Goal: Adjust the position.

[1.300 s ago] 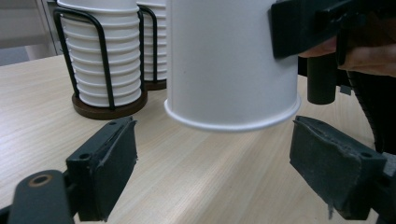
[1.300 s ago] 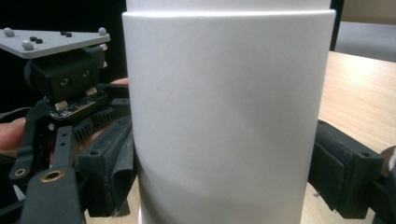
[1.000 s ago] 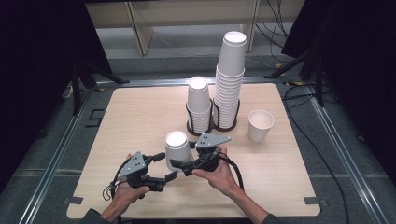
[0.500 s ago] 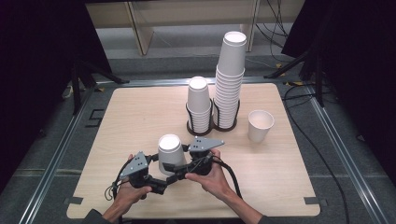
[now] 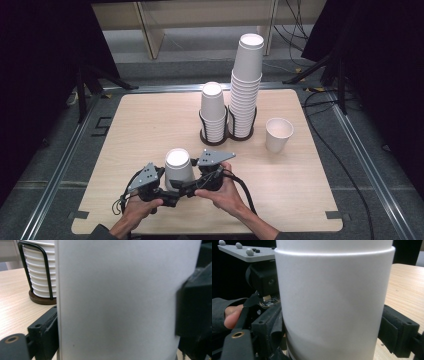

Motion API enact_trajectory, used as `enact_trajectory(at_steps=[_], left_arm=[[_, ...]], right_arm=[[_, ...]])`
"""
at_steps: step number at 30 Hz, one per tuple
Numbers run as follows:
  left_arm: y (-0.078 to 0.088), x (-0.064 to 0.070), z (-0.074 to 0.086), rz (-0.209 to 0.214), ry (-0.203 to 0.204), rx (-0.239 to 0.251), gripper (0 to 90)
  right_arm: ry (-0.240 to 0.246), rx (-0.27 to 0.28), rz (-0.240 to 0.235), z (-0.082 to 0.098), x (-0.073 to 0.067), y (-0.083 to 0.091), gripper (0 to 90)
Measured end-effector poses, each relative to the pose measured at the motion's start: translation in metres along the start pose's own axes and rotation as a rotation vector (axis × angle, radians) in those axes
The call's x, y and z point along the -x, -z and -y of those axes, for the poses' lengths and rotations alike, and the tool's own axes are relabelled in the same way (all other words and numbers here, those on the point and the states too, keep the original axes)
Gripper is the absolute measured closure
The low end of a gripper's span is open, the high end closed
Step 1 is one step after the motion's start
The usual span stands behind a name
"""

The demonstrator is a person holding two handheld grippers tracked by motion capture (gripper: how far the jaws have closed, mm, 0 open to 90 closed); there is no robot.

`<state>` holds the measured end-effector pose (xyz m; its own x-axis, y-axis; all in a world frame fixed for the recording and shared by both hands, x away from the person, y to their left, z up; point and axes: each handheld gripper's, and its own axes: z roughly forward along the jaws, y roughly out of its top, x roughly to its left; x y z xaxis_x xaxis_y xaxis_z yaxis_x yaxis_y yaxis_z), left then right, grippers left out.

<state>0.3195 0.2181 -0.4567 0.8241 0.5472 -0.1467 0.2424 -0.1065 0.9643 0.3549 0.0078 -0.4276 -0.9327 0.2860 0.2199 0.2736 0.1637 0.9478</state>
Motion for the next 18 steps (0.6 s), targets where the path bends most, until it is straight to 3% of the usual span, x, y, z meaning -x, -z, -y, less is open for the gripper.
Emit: enact_trajectory(at_steps=[1,2,4,6,7,9,10,11,12,15,16,17,18], left_arm=[[-0.001,0.001,0.0,0.001,0.002,0.011,9.7],[0.001,0.001,-0.001,-0.013,-0.011,-0.012,10.5],[0.001,0.001,0.0,-0.011,-0.018,-0.014,11.7],[0.0,0.0,0.0,-0.01,-0.018,-0.01,13.0],[0.002,0.0,0.0,-0.017,-0.029,-0.036,13.5],[0.002,0.001,0.0,-0.014,-0.026,-0.03,14.2],[0.001,0.0,0.0,-0.008,-0.036,-0.028,14.4],[0.001,0.0,0.0,-0.009,-0.047,-0.036,14.5],[0.002,0.001,0.0,-0.014,-0.059,-0.045,14.6],[0.002,0.002,-0.001,-0.027,-0.094,-0.078,15.3],[0.001,0.003,-0.001,-0.022,-0.093,-0.067,15.4],[0.0,0.003,0.0,-0.023,-0.106,-0.078,15.7],[0.0,0.003,0.0,-0.021,-0.119,-0.09,15.9]], right_arm=[[-0.004,-0.008,0.0,0.0,0.0,0.001,16.3],[-0.029,-0.014,-0.018,-0.001,-0.001,0.001,15.8],[-0.023,-0.031,-0.014,-0.003,0.0,0.003,15.4],[0.001,-0.028,-0.012,-0.006,-0.001,0.005,15.5],[0.029,-0.04,0.012,-0.009,0.0,0.007,15.3],[0.03,-0.043,0.011,-0.014,-0.001,0.011,15.2],[0.04,-0.04,0.02,-0.018,0.0,0.014,15.0],[0.016,-0.046,0.017,-0.02,0.0,0.017,15.1],[0.046,-0.031,0.012,-0.023,0.002,0.019,15.1],[0.033,-0.07,0.007,-0.03,0.002,0.027,15.2],[0.064,-0.074,0.007,-0.032,0.004,0.029,15.2],[0.038,-0.091,0.001,-0.034,0.002,0.031,15.2],[0.067,-0.091,0.002,-0.036,0.004,0.032,15.2]])
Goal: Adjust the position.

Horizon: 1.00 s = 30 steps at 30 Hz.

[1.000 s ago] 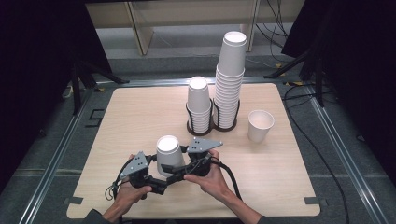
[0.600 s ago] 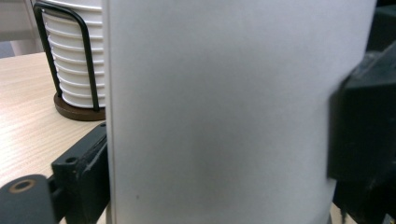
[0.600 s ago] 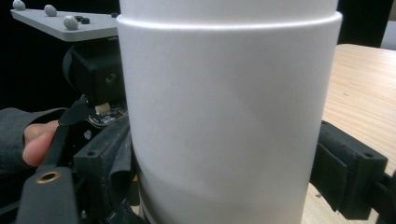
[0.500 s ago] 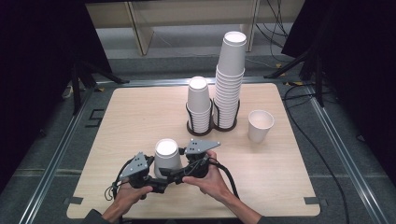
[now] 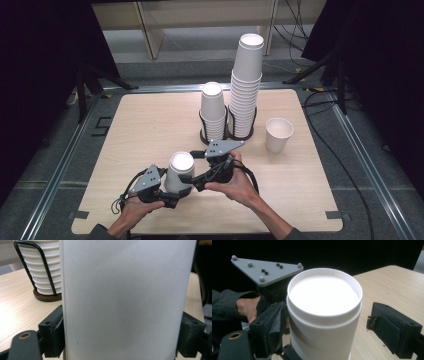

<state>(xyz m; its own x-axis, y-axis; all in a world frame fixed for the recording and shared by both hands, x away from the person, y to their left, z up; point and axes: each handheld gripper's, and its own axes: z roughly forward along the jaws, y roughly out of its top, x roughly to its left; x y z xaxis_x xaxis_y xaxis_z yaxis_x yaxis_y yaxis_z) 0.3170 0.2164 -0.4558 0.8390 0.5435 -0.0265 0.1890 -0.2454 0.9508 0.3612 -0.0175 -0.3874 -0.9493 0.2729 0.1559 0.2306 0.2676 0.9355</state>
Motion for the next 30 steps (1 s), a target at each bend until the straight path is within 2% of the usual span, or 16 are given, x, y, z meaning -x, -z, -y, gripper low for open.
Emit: enact_trajectory(at_steps=[2,3,4,5,7,9,10,12,14,15,18,21,23,28,29,30], left_arm=[[-0.001,0.001,0.0,0.002,-0.012,-0.006,16.2],[0.0,0.002,0.0,-0.002,-0.01,-0.021,16.3],[-0.001,0.003,0.0,-0.001,-0.019,-0.022,16.5],[-0.002,0.003,0.0,0.005,-0.031,-0.019,16.5],[-0.002,0.004,0.0,0.003,-0.041,-0.042,16.7],[-0.002,0.005,0.0,0.005,-0.065,-0.064,16.8],[-0.004,0.006,0.001,0.013,-0.071,-0.057,16.8],[-0.005,0.008,0.001,0.019,-0.089,-0.083,16.8],[-0.005,0.01,0.001,0.021,-0.106,-0.097,16.9],[-0.005,0.01,0.0,0.023,-0.125,-0.114,16.9],[-0.006,0.011,0.001,0.035,-0.125,-0.108,16.9],[-0.005,0.011,0.0,0.034,-0.136,-0.124,16.9],[-0.006,0.011,0.001,0.042,-0.136,-0.114,16.6],[-0.006,0.01,0.003,0.049,-0.104,-0.045,10.8],[-0.006,0.01,0.003,0.05,-0.097,-0.027,10.5],[-0.004,0.01,0.002,0.05,-0.1,-0.021,10.2]], right_arm=[[-0.015,-0.024,0.006,-0.003,-0.002,0.003,15.2],[0.013,-0.034,-0.006,-0.004,0.0,0.005,15.2],[0.017,-0.041,-0.005,-0.005,0.0,0.005,15.2],[-0.008,-0.066,-0.009,-0.006,-0.002,0.006,15.2],[0.03,-0.067,-0.006,-0.007,0.0,0.006,15.2],[0.014,-0.077,-0.019,-0.007,-0.001,0.005,15.1],[0.035,-0.081,-0.013,-0.007,-0.001,0.005,15.2],[0.036,-0.096,-0.023,-0.006,-0.003,0.003,15.2],[0.012,-0.115,-0.027,-0.004,-0.006,0.0,15.2],[0.025,-0.121,-0.033,-0.004,-0.005,-0.002,15.2],[0.045,-0.132,-0.038,-0.001,-0.005,-0.006,15.4],[0.016,-0.167,-0.048,0.001,-0.008,-0.007,17.8],[0.055,-0.16,-0.06,0.001,-0.007,-0.008,23.5],[0.022,-0.144,-0.07,-0.001,-0.007,-0.003,24.8],[0.043,-0.126,-0.073,-0.002,-0.004,-0.003,25.0],[0.036,-0.118,-0.071,-0.002,-0.003,-0.002,25.0]])
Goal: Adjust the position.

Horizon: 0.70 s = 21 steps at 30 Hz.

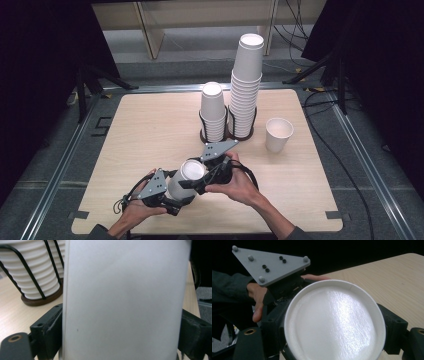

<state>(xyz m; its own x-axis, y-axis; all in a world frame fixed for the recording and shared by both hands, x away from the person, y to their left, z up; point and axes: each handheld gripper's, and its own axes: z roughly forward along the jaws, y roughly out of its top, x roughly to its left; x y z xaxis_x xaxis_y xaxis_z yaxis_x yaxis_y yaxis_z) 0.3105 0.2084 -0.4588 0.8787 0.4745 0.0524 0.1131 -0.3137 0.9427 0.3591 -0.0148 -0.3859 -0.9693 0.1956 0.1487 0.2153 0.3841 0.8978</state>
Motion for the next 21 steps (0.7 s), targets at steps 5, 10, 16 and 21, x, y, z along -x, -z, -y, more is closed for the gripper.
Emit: enact_trajectory(at_steps=[5,10,16,21], left_arm=[[0.004,-0.001,-0.002,0.0,0.003,0.081,9.5],[0.007,-0.002,-0.004,-0.003,0.012,0.134,7.1],[0.011,-0.004,-0.005,-0.011,0.039,0.156,6.5],[0.015,-0.007,-0.004,-0.034,0.049,0.171,12.5]], right_arm=[[-0.055,0.05,-0.02,0.0,0.005,0.008,25.3],[-0.09,0.076,-0.034,0.0,0.008,0.018,25.5],[-0.091,0.102,-0.023,-0.001,0.011,0.026,25.6],[-0.099,0.132,0.029,-0.002,0.017,0.04,25.6]])
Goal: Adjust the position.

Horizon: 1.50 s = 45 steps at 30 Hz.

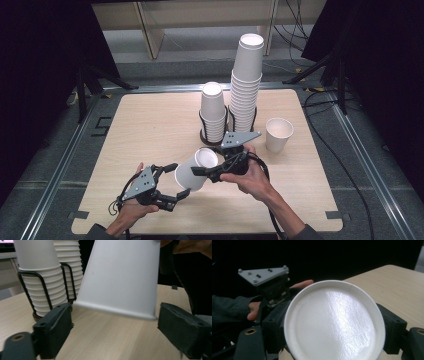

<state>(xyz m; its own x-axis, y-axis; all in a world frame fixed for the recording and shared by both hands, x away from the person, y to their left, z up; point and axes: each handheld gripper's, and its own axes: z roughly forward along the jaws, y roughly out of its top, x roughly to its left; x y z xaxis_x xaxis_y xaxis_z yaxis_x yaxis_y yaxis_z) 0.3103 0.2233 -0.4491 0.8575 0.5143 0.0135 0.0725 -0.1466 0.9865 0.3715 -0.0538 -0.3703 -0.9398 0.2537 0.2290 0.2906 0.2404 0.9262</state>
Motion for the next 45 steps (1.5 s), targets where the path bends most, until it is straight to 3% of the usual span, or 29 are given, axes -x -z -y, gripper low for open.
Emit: enact_trajectory(at_steps=[6,7,9,15,19,25,29,34,42,43,45], left_arm=[[-0.002,-0.001,0.001,0.0,0.029,0.019,14.5],[-0.001,-0.001,0.001,-0.009,0.031,-0.001,14.5],[-0.001,-0.001,0.001,-0.012,0.052,0.005,14.5],[-0.002,-0.004,0.001,-0.014,0.13,0.028,14.5],[0.0,-0.004,0.0,0.017,0.14,0.042,14.4],[-0.002,-0.004,0.001,-0.002,0.141,0.02,13.9],[-0.002,-0.003,0.0,-0.01,0.129,0.018,9.2],[-0.005,-0.003,0.001,-0.021,0.128,0.01,0.0],[-0.008,0.001,0.0,0.0,0.106,0.021,0.0],[-0.007,0.001,0.0,0.007,0.097,0.021,0.9],[-0.006,0.0,0.0,0.015,0.088,0.018,4.2]], right_arm=[[-0.037,0.051,0.05,-0.003,0.01,0.016,25.7],[-0.036,0.057,0.049,-0.003,0.012,0.017,25.6],[-0.03,0.06,0.074,-0.004,0.013,0.02,25.7],[-0.049,0.106,0.043,-0.004,0.013,0.017,25.7],[-0.076,0.1,0.022,-0.003,0.011,0.013,25.7],[-0.076,0.092,-0.017,0.002,0.008,0.003,25.7],[-0.066,0.094,-0.034,0.004,0.008,-0.002,25.7],[-0.096,0.095,-0.07,0.004,0.004,-0.006,25.7],[-0.086,0.08,-0.089,0.008,0.001,-0.016,25.8],[-0.103,0.08,-0.106,0.009,0.001,-0.017,25.7],[-0.089,0.085,-0.096,0.009,0.001,-0.017,25.7]])
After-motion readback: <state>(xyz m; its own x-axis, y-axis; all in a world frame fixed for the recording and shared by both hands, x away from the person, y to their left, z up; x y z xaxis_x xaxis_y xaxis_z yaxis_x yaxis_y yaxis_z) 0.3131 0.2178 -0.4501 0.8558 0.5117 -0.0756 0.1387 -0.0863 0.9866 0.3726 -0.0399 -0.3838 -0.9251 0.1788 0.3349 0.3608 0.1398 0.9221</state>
